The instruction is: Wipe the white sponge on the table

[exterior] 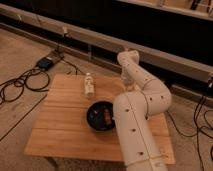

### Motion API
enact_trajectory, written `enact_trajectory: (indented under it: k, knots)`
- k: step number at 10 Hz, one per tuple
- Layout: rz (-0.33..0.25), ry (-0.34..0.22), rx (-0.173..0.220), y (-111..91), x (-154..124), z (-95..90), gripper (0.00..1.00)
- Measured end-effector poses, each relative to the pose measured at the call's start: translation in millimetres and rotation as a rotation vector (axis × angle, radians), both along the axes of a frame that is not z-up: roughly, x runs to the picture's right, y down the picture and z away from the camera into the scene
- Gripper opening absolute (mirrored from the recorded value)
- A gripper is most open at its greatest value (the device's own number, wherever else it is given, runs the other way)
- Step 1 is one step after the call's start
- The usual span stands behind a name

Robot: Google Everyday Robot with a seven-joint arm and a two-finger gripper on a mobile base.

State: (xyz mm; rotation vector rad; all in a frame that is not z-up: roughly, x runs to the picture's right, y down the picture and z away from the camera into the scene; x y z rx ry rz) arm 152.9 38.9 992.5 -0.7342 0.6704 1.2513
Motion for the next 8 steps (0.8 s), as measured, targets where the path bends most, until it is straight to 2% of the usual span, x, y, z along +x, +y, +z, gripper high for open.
enact_trajectory:
  k: [2, 4, 6, 7, 8]
  knots:
    - [0.033, -0.077, -0.016, 2.2, -33.8, -3.1, 0.0]
    - [0.051, -0.152, -0.066, 14.2, -62.0, -17.4, 0.0]
    - [0.06, -0.187, -0.106, 25.9, -72.0, -31.5, 0.0]
    - [0.065, -0.188, -0.143, 36.9, -68.2, -43.6, 0.0]
    - [0.073, -0.175, -0.164, 43.6, -60.8, -51.1, 0.0]
